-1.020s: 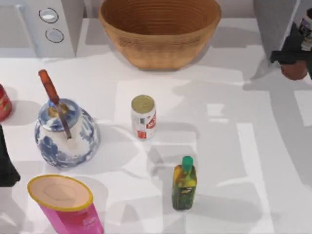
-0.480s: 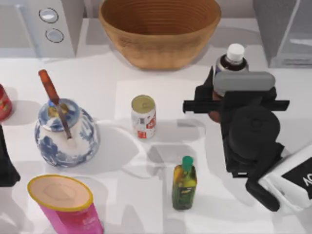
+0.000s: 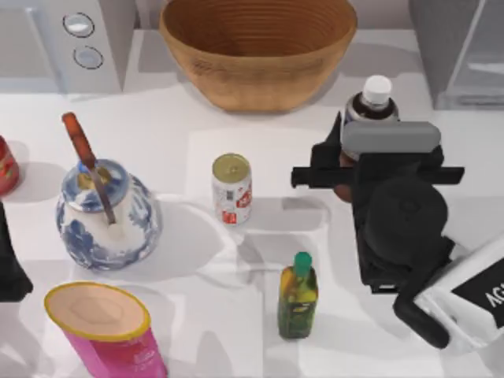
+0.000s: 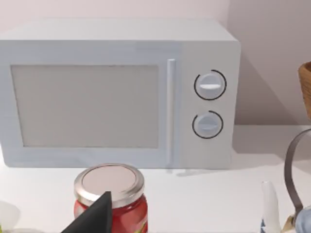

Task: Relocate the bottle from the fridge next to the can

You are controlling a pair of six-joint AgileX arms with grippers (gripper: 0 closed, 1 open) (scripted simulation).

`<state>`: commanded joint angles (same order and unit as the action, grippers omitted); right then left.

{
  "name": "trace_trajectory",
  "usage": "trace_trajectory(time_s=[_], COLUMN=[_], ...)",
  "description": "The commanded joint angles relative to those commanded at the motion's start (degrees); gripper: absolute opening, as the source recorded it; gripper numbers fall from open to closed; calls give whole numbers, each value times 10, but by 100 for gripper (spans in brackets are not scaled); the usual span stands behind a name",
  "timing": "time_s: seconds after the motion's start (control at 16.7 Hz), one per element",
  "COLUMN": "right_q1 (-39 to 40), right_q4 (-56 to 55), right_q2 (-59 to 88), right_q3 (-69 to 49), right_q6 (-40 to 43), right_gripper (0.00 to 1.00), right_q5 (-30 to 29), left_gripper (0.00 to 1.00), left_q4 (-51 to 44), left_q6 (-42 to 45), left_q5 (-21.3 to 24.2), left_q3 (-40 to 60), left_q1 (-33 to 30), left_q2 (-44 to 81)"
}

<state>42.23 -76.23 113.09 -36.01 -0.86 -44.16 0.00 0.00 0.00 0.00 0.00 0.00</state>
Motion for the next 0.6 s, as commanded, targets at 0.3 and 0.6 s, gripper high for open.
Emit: trace_trajectory(time_s=[0.3, 0.6], right_q1=[1, 1], right_q4=[-1, -1], right_q2=[0, 0], right_q3=[1, 1], right_q6=[1, 1], right_gripper=[8, 45], right_q5=[-1, -1], left_gripper=[100, 100], left_q4=[0, 0], left_q6=[0, 0], left_q5=[0, 0], left_q3=[0, 0], left_q1=[0, 0], left_q2=[0, 0])
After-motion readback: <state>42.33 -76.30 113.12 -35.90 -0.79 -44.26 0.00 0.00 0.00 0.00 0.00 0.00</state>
